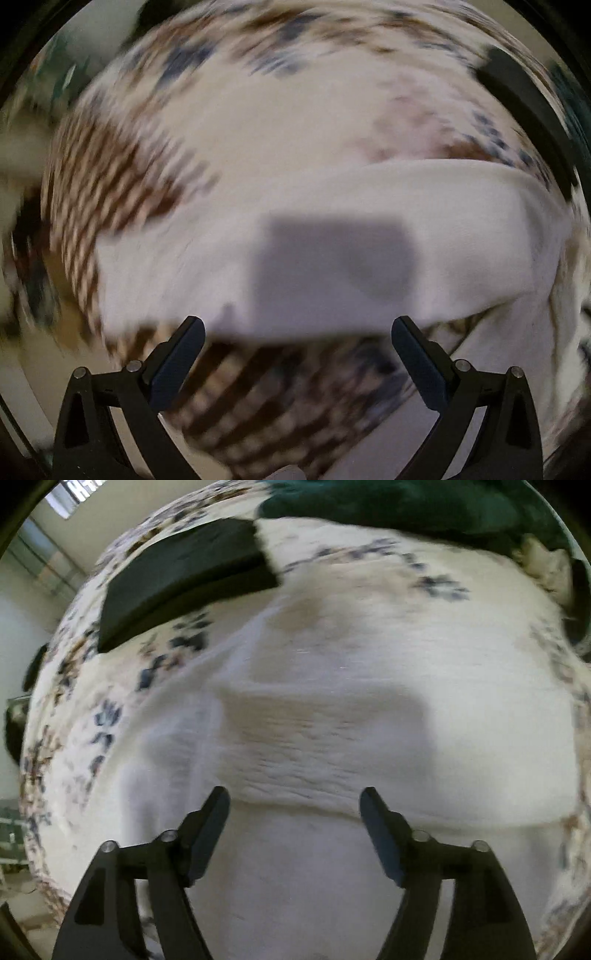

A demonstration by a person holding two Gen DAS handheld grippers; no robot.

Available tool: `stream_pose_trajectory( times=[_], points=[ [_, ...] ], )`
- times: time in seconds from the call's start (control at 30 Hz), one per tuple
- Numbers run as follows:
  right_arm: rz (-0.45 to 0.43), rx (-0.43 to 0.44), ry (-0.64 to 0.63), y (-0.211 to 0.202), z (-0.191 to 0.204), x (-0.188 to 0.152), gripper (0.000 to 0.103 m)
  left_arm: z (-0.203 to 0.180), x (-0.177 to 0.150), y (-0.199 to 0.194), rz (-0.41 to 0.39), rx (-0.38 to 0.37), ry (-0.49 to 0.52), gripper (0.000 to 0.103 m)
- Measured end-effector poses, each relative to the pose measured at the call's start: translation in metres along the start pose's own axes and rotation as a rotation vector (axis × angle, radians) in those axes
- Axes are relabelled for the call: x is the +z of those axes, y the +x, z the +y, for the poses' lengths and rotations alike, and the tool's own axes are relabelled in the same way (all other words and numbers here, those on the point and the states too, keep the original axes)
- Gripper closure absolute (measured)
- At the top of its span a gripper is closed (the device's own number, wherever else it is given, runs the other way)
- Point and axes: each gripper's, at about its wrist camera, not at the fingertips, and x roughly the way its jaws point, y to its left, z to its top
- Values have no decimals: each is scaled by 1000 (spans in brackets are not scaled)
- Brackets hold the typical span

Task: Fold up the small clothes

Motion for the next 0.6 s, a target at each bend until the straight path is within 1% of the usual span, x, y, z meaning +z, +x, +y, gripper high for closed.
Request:
stream_pose_trajectory(
  times=[0.1,0.13,0.17,0.2,0.23,0.33,0.37,0.4,0.43,0.47,0.5,0.53,0.6],
  points=[
    [4,-55,7,-17,-25,-5,18,59,-12,17,84,-94,-264,0],
    [8,-67,12,-19,-31,-7,18,81,-17,27,106,-121,-370,0],
    [16,-81,13,-18,-36,-11,18,96,-19,35,119,-148,-448,0],
    [23,-89,12,-17,-36,-12,18,107,-20,42,126,-167,-504,0],
    [32,-99,8,-15,-37,-15,18,119,-20,49,118,-187,-570,0],
    [47,-138,12,-8,-38,-25,18,149,-12,61,27,-238,-745,0],
    [48,-165,9,-5,-35,-27,18,156,-10,62,-1,-248,-792,1],
    [44,-216,4,-3,-34,-30,18,161,-7,62,-26,-245,-818,6],
    [36,-246,3,-3,-34,-31,18,167,-4,61,-59,-239,-848,18],
    [24,-285,-4,-4,-33,-32,18,169,-1,59,-89,-222,-864,27],
    [18,-311,-14,-4,-32,-32,18,171,4,57,-113,-207,-861,57],
    [11,-330,-28,-5,-30,-32,18,172,10,53,-146,-172,-843,91],
    [7,-349,-47,-6,-27,-28,18,164,16,44,-190,-138,-800,92]
  ],
)
